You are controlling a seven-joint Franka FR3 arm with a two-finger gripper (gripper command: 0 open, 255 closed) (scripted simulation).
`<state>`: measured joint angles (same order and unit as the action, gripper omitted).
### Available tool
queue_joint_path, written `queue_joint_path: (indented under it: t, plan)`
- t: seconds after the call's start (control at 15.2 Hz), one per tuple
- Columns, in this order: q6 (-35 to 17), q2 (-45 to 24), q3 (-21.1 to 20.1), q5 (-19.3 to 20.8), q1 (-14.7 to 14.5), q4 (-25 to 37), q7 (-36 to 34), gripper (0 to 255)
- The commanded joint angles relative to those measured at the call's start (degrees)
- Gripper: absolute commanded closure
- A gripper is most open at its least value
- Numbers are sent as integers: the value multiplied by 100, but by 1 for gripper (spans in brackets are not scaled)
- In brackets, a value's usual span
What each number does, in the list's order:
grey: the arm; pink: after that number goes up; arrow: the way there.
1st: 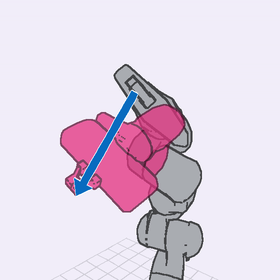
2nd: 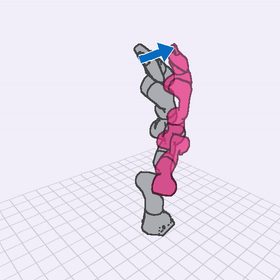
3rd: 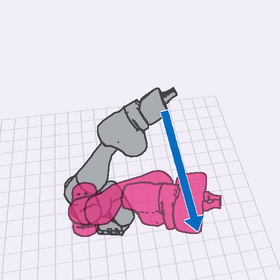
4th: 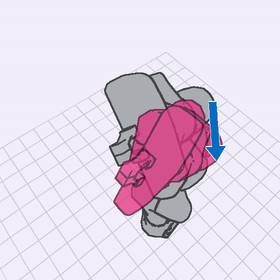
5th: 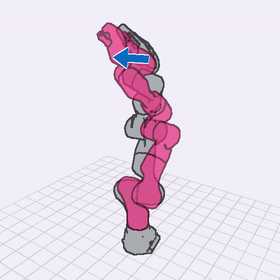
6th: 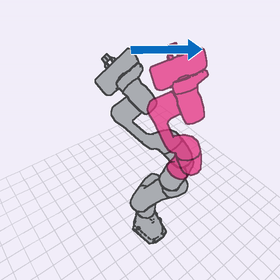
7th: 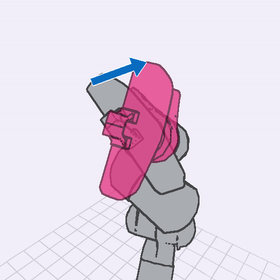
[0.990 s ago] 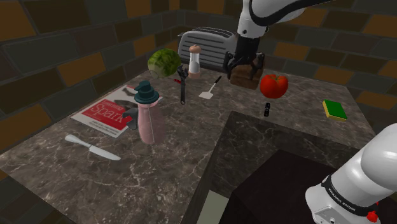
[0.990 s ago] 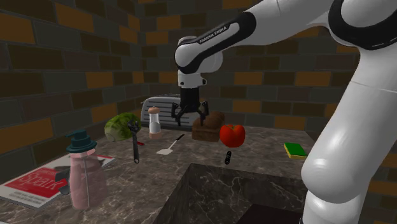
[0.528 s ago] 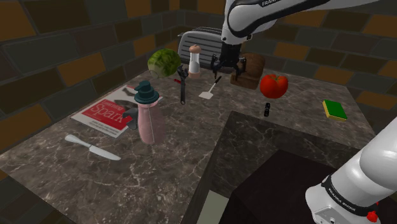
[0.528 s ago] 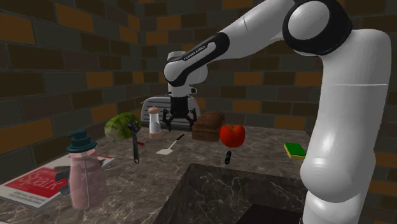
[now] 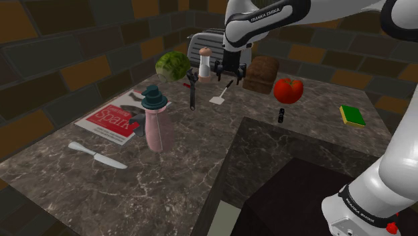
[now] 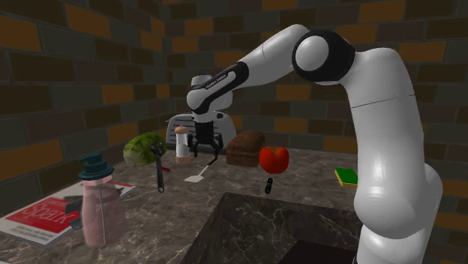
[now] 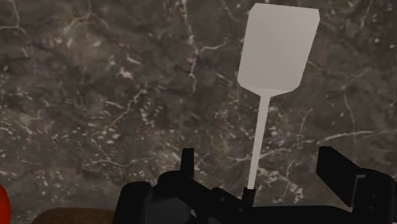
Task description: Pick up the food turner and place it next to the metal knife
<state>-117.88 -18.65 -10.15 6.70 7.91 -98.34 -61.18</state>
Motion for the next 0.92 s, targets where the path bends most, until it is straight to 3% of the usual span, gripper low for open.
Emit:
queue_joint_path:
  t: [0.0,0.13,0.86]
  plan:
    - [-31,-416,92,83,-31,407,-285,0]
    - [0,-798,187,130,-49,841,-497,0]
    - [-462,-1044,223,183,-47,623,-531,0]
